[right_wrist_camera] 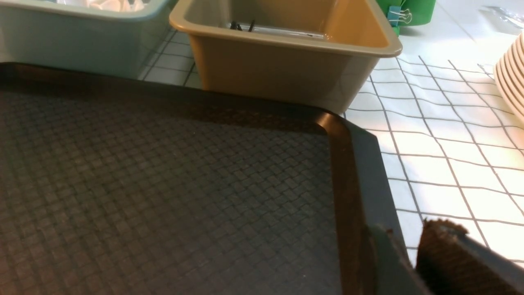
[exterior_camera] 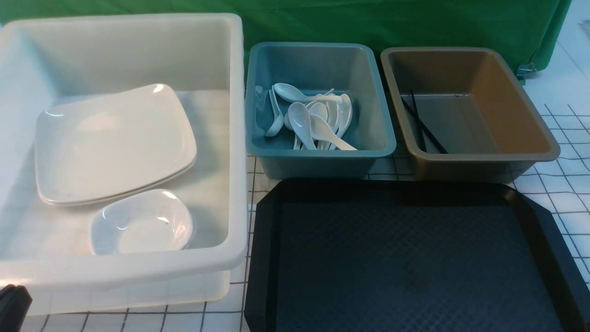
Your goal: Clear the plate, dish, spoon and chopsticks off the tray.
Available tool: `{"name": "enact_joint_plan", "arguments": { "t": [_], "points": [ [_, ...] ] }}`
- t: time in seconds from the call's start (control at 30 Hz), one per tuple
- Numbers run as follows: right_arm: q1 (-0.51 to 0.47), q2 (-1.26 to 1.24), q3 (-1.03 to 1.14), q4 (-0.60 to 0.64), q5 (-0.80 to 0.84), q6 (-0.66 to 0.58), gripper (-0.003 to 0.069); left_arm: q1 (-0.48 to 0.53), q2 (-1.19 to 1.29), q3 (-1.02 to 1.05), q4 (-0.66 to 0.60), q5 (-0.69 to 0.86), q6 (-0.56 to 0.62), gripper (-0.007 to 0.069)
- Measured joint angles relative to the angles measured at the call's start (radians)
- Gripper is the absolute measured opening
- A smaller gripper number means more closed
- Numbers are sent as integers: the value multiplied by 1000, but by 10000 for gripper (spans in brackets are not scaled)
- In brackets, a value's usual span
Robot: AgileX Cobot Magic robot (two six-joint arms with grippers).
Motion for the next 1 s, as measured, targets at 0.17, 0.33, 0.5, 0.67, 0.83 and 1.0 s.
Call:
{"name": "enact_joint_plan", "arguments": {
  "t": [0.17, 0.33, 0.5, 0.67, 0.83, 1.0],
  "points": [
    [0, 0, 0, 0, 0, 0, 214, 0, 0, 0, 0, 0, 0, 4],
    [0, 0, 0, 0, 0, 0, 225, 0, 0, 0, 0, 0, 0, 4],
    [0, 0, 0, 0, 0, 0, 235, 0, 0, 0, 0, 0, 0, 4],
    [0, 0, 0, 0, 0, 0, 238, 0, 0, 0, 0, 0, 0, 4],
    [0, 0, 0, 0, 0, 0, 239, 0, 0, 0, 0, 0, 0, 4],
    [0, 0, 0, 0, 0, 0, 240, 0, 0, 0, 0, -1, 5, 4]
  ]
}}
